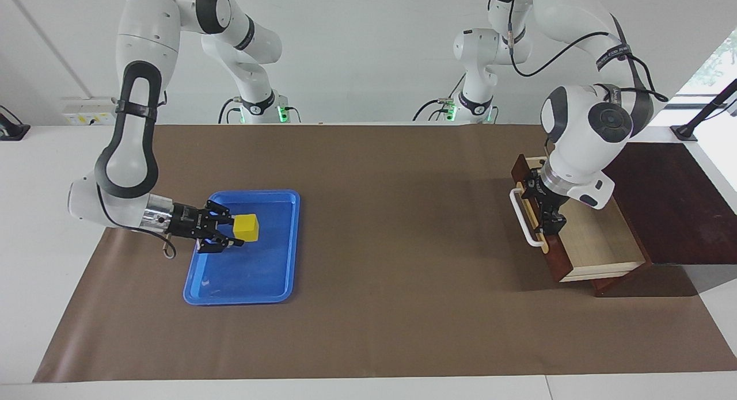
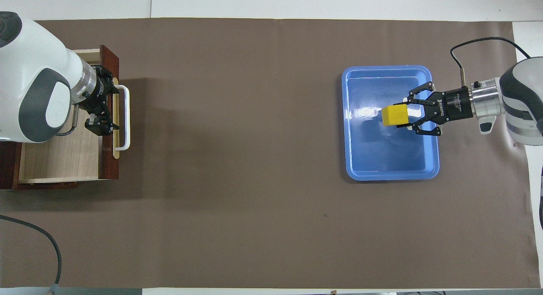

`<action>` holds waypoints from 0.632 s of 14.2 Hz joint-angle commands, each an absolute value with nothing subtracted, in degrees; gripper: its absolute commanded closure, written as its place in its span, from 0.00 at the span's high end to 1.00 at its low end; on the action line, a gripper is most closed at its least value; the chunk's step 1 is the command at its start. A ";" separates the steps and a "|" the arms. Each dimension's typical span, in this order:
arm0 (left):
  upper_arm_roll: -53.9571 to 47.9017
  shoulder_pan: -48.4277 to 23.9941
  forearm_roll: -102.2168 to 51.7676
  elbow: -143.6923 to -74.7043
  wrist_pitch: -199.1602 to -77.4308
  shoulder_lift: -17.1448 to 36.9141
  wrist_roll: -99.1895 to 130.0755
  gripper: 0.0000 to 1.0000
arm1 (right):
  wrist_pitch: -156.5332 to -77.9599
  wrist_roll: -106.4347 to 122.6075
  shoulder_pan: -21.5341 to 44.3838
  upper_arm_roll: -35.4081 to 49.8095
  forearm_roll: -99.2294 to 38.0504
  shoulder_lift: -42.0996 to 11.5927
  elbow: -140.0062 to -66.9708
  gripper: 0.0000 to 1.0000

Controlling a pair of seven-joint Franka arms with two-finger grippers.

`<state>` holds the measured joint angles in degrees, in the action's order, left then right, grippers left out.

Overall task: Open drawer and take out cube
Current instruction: 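Lower the cube into the tray while the left gripper pushes the drawer shut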

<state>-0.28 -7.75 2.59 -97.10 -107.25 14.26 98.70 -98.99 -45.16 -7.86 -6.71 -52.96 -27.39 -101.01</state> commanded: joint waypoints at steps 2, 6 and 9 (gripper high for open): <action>-0.62 -4.05 4.04 -99.58 -109.60 12.30 94.23 1.00 | -101.51 -44.38 -7.21 -6.77 -52.12 -25.31 -104.68 0.00; -0.62 -2.11 4.13 -99.32 -109.69 12.30 90.97 1.00 | -100.99 -44.30 -7.20 -6.77 -50.89 -26.27 -103.37 0.00; -0.53 -0.36 4.57 -99.23 -109.78 12.39 87.64 1.00 | -100.46 -44.12 -7.82 -6.68 -49.92 -28.73 -100.82 0.00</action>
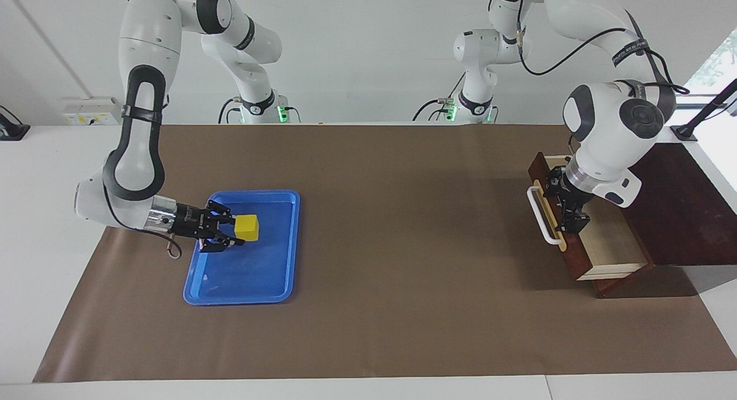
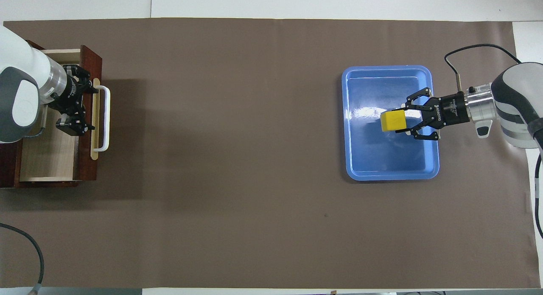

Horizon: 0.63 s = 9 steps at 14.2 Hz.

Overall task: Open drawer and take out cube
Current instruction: 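Lower the cube into the tray while the left gripper pushes the drawer shut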

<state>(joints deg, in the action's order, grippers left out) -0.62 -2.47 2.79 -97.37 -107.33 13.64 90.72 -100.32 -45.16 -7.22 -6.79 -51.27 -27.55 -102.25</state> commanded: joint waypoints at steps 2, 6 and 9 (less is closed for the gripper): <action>-0.53 1.31 4.57 -99.14 -109.78 12.48 86.05 1.00 | -100.72 -42.98 -7.82 -6.68 -49.92 -29.18 -100.99 0.00; -0.62 4.39 4.57 -99.23 -111.27 12.48 84.64 1.00 | -103.26 -41.31 -7.30 -6.68 -49.83 -29.53 -102.56 0.00; -0.62 5.71 4.57 -99.32 -112.06 12.48 83.85 1.00 | -103.62 -41.22 -7.21 -6.68 -49.40 -29.53 -102.66 0.00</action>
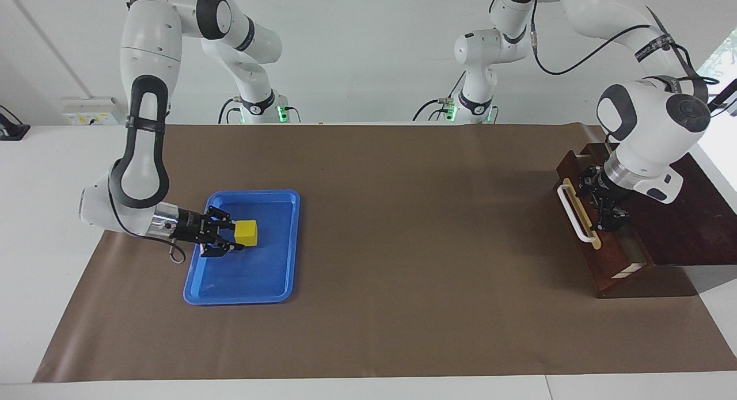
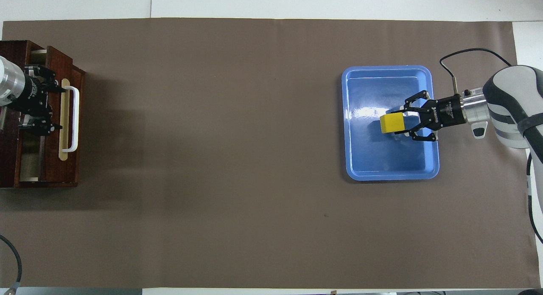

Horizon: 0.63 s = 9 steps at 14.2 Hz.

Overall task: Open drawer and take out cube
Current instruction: 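Lower the cube into the tray while the left gripper pushes the drawer shut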

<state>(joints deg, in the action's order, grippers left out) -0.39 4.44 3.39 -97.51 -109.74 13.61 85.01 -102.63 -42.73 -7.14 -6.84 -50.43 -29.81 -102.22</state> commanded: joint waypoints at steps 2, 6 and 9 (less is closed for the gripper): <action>-0.53 5.71 5.44 -99.32 -111.89 12.48 83.67 1.00 | -104.41 -41.13 -7.03 -6.68 -49.04 -29.62 -102.83 0.00; -0.62 4.05 11.94 -99.49 -111.80 12.48 84.02 1.00 | -106.70 -41.13 -6.68 -6.68 -49.04 -29.62 -103.45 0.00; -0.62 3.35 14.76 -99.67 -111.71 12.39 84.20 1.00 | -108.18 -41.31 -5.81 -6.68 -49.04 -29.62 -104.41 0.00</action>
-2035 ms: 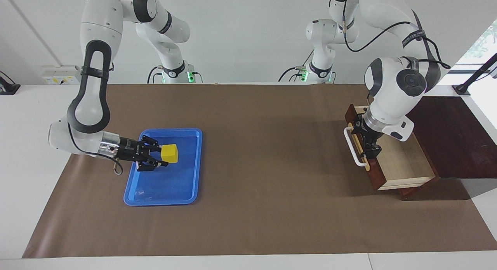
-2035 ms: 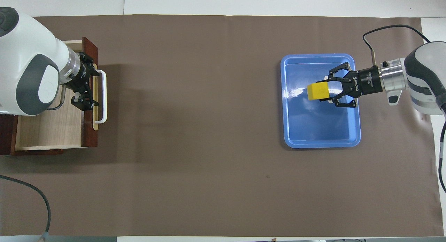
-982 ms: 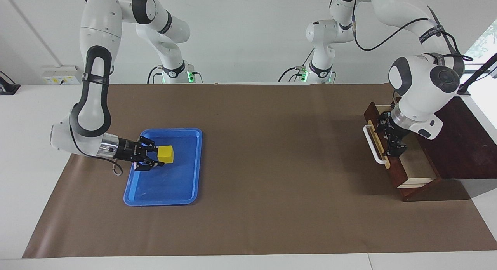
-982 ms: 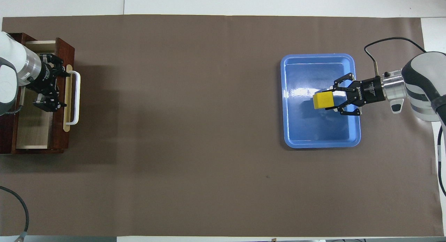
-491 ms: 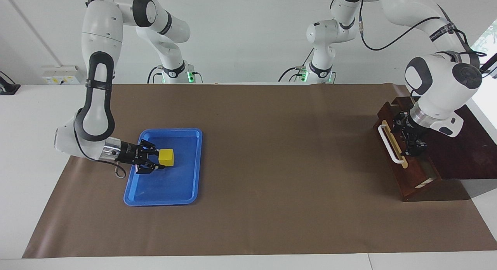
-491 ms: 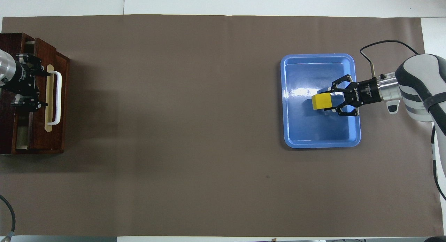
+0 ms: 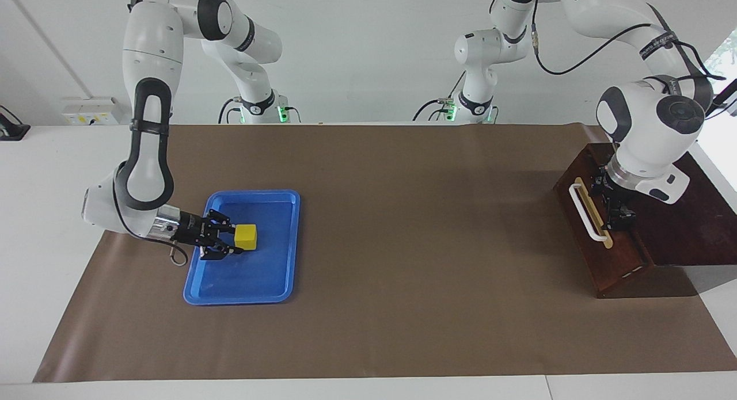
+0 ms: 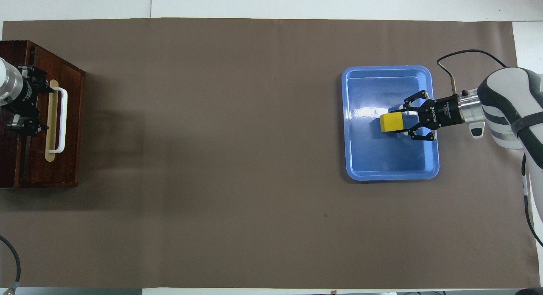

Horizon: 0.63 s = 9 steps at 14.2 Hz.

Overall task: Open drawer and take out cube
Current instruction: 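Lower the cube into the tray while the left gripper pushes the drawer shut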

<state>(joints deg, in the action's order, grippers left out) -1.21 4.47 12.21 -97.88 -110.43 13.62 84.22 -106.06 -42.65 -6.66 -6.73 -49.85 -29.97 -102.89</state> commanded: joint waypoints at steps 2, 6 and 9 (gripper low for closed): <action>-0.62 3.08 16.52 -99.76 -111.62 12.31 84.72 1.00 | -108.54 -41.40 -5.19 -6.68 -49.04 -29.53 -104.85 0.00; -0.62 2.46 18.46 -100.63 -111.18 12.04 87.01 1.00 | -108.28 -42.19 -4.83 -6.68 -46.85 -29.44 -104.68 0.00; -0.53 2.63 18.54 -101.34 -111.27 11.78 88.50 1.00 | -108.19 -42.28 -4.83 -6.77 -45.10 -29.44 -104.24 0.00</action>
